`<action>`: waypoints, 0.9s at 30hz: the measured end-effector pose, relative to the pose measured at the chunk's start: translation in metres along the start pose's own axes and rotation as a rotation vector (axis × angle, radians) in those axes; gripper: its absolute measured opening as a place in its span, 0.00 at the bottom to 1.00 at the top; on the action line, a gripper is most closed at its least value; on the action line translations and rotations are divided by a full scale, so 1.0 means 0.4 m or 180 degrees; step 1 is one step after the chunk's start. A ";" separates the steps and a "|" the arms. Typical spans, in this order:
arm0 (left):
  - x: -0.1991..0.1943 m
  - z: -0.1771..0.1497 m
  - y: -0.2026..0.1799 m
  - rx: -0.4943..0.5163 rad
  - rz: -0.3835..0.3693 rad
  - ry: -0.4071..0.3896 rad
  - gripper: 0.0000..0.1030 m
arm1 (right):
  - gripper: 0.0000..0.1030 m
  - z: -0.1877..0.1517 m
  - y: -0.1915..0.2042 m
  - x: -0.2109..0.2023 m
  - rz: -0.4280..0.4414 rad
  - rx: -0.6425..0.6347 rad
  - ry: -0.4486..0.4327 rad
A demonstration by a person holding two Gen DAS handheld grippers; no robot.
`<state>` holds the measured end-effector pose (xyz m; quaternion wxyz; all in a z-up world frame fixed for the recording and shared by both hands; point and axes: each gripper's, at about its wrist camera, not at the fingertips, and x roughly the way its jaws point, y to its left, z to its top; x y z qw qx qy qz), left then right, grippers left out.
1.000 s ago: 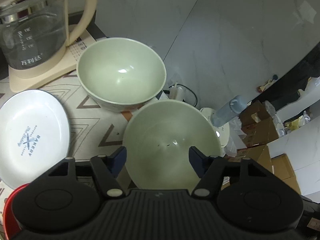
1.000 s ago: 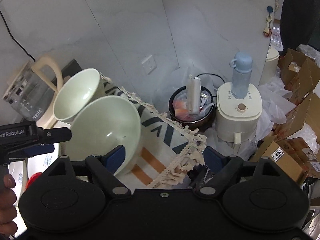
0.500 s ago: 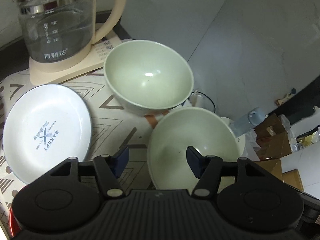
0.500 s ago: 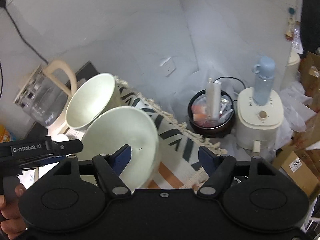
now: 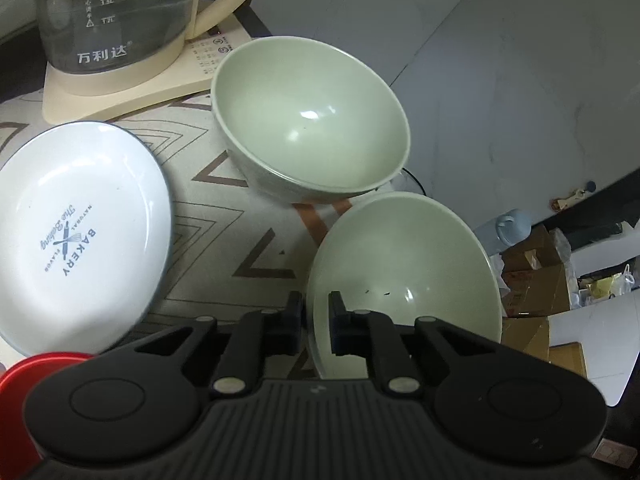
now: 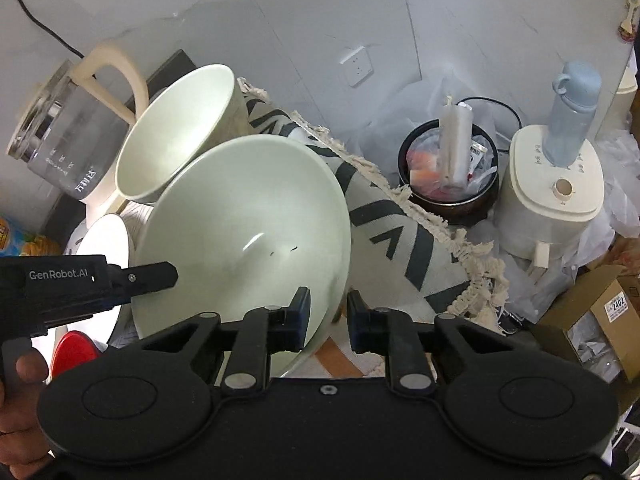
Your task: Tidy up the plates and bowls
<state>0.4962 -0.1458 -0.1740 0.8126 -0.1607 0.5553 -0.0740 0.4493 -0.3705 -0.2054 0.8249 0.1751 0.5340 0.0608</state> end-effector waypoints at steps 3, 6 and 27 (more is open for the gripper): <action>-0.019 -0.009 -0.006 0.0035 0.0012 -0.0015 0.11 | 0.19 -0.006 0.003 -0.016 -0.0007 -0.0062 -0.0050; -0.053 -0.020 -0.012 0.0106 0.0030 -0.0101 0.11 | 0.19 -0.010 0.011 -0.037 -0.0016 -0.0112 -0.0105; -0.322 -0.087 0.054 0.0186 -0.0004 -0.0619 0.11 | 0.19 -0.080 0.149 -0.206 0.0199 -0.0126 -0.0636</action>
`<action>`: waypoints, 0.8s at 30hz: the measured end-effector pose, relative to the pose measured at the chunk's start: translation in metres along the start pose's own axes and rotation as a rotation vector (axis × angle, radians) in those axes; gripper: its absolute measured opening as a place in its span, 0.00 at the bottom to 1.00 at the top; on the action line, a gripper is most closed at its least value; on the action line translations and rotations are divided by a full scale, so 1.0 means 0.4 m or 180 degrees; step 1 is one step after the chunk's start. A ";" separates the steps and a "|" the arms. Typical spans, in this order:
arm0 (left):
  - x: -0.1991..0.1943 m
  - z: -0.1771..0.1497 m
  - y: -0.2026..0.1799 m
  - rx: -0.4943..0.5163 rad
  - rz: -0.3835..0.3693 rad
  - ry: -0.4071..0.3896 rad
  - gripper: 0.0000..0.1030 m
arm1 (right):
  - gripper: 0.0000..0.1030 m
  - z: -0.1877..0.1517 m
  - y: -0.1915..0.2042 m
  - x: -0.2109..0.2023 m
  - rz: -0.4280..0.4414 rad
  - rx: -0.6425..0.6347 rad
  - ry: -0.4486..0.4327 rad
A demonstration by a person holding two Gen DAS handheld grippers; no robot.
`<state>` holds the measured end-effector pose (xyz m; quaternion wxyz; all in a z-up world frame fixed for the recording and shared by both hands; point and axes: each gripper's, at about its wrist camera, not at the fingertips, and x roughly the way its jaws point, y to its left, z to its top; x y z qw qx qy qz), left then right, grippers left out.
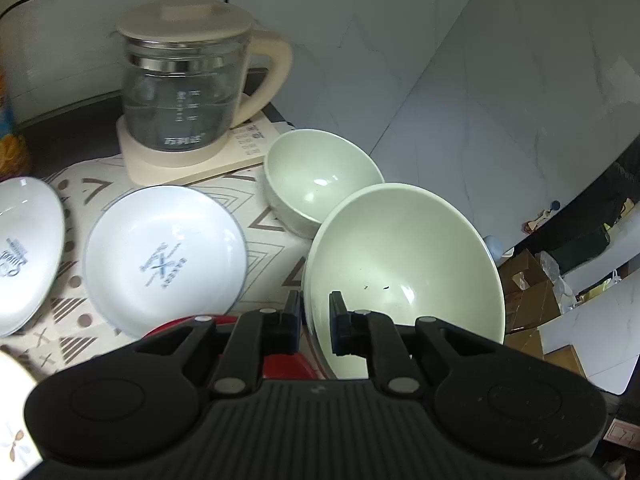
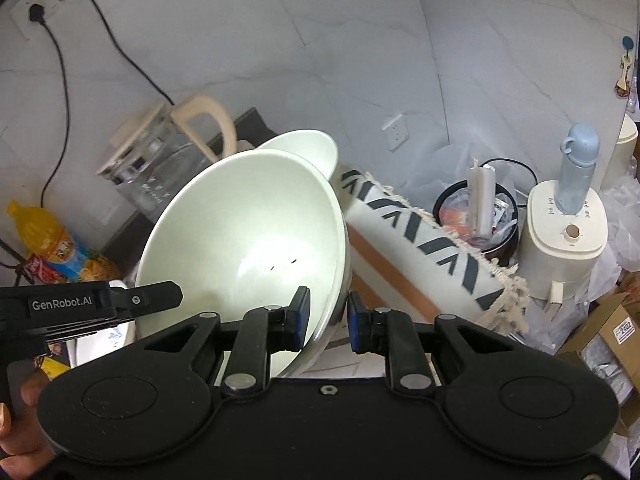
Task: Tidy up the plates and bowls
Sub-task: 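Lift the pale green bowl and lower it into the red bowl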
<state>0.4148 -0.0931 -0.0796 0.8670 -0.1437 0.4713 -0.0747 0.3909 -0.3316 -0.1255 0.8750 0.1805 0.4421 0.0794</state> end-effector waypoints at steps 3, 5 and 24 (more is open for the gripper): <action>-0.027 -0.013 0.021 -0.0010 0.0052 -0.0029 0.12 | 0.19 -0.017 0.025 -0.016 0.0026 -0.0019 -0.0019; -0.043 -0.022 0.037 -0.0041 0.0078 -0.0031 0.12 | 0.20 -0.030 0.046 -0.026 0.0064 -0.0056 -0.0058; -0.125 -0.122 0.202 -0.0270 0.0193 0.0080 0.12 | 0.23 -0.144 0.198 -0.021 0.0171 -0.0247 0.0077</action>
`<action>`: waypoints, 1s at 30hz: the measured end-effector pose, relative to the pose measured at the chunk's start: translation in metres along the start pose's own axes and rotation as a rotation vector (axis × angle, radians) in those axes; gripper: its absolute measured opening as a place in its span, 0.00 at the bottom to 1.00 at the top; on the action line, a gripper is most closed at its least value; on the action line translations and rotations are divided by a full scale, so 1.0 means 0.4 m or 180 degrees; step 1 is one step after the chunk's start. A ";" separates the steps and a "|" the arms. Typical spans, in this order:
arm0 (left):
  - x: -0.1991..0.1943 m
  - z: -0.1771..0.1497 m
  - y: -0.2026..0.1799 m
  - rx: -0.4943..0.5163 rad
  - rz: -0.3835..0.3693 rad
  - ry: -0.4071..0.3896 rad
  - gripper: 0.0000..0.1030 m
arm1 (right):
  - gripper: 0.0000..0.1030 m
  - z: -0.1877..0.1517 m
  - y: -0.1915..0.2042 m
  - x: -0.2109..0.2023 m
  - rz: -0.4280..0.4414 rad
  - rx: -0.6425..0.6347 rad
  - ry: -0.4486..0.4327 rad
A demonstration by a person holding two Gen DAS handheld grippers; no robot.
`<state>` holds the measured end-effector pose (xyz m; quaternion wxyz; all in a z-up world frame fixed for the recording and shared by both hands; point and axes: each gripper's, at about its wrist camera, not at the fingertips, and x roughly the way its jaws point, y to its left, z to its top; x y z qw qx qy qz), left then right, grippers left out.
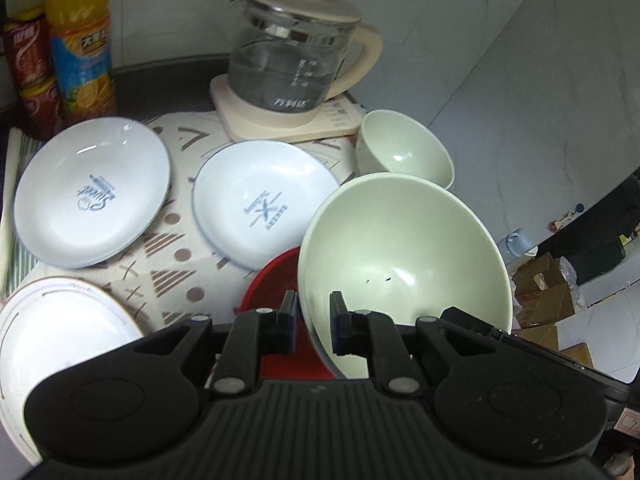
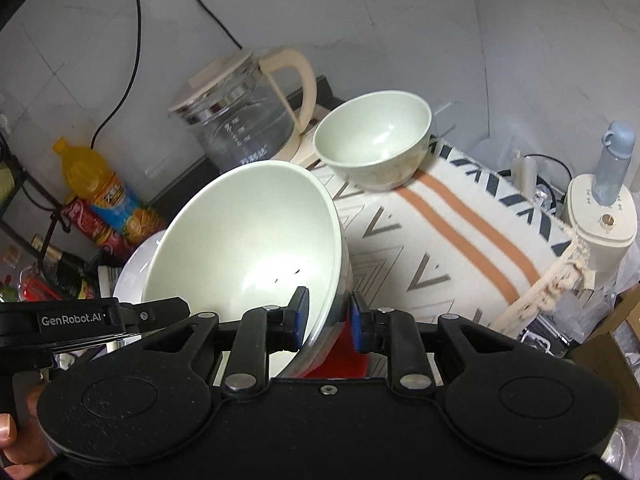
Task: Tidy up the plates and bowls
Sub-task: 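Lift the pale green bowl and lower it into the red bowl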
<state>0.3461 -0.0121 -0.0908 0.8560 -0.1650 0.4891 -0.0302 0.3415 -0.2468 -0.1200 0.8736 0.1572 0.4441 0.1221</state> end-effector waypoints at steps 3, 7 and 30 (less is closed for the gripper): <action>0.002 -0.010 0.016 -0.0026 0.0002 0.0037 0.12 | 0.24 -0.016 0.016 0.007 -0.0018 -0.0045 0.0047; 0.011 -0.022 0.034 -0.0059 0.0012 0.0097 0.14 | 0.25 -0.030 0.029 0.016 -0.0048 -0.0078 0.0110; 0.086 -0.051 0.065 -0.0173 0.0130 0.0401 0.15 | 0.27 -0.071 0.046 0.095 -0.0247 -0.0253 0.0410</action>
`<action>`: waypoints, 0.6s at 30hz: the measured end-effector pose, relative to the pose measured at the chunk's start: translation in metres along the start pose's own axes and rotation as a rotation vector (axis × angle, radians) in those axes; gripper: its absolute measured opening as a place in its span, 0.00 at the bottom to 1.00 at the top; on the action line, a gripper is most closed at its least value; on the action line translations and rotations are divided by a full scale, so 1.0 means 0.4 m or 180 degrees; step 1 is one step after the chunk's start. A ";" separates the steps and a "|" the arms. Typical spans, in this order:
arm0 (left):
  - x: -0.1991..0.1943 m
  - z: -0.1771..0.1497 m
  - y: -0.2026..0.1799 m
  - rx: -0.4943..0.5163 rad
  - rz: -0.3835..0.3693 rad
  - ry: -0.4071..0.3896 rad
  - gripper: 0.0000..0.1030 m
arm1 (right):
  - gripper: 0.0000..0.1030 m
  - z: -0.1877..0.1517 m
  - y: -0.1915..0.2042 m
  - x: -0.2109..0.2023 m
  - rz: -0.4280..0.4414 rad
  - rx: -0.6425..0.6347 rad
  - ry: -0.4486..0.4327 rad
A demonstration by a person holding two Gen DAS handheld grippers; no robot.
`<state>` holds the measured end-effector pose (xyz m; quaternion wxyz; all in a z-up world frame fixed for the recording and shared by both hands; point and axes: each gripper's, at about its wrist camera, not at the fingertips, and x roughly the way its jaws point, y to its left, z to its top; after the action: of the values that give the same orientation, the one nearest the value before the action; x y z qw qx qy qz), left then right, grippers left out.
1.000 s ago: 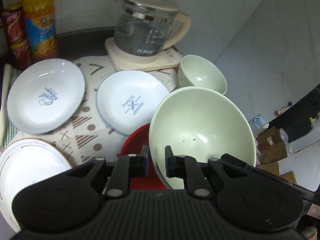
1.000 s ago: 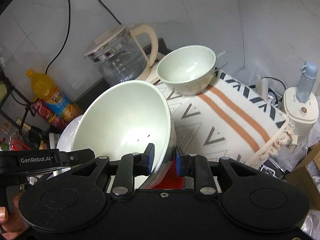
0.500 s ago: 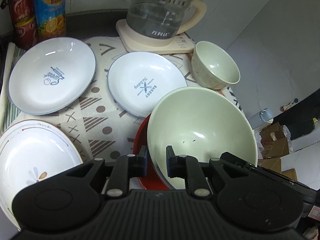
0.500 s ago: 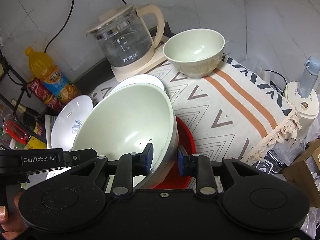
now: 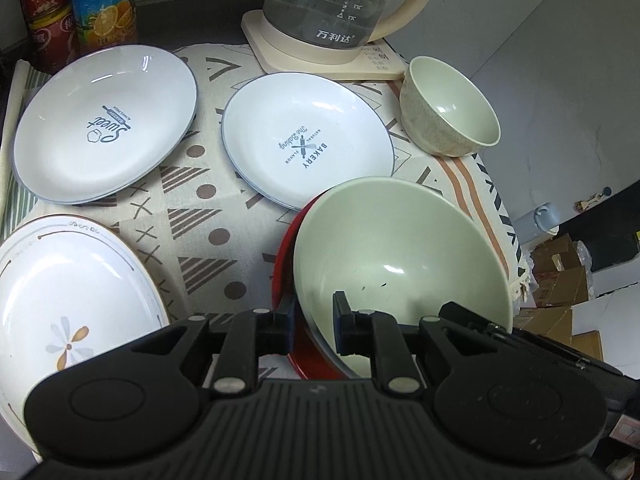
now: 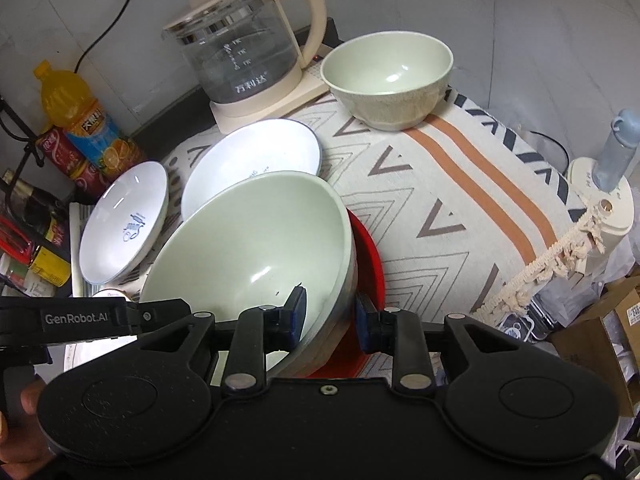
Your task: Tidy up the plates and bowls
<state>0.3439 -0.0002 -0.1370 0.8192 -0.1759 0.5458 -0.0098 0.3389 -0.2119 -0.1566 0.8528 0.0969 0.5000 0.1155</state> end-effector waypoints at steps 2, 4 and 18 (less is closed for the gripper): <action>-0.001 0.003 -0.004 0.0021 0.0007 0.0019 0.18 | 0.27 -0.004 -0.002 0.006 -0.0013 0.0008 0.0037; -0.004 0.007 -0.006 0.0033 -0.0014 0.0051 0.22 | 0.28 -0.007 -0.003 0.008 -0.0004 0.0018 0.0034; -0.073 0.032 -0.021 0.0136 -0.0014 -0.0124 0.52 | 0.44 0.006 0.012 -0.019 -0.0001 0.0094 -0.0034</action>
<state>0.3451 0.0015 -0.1042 0.8332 -0.1598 0.5290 -0.0198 0.3370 -0.2098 -0.1480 0.8540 0.1099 0.4971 0.1075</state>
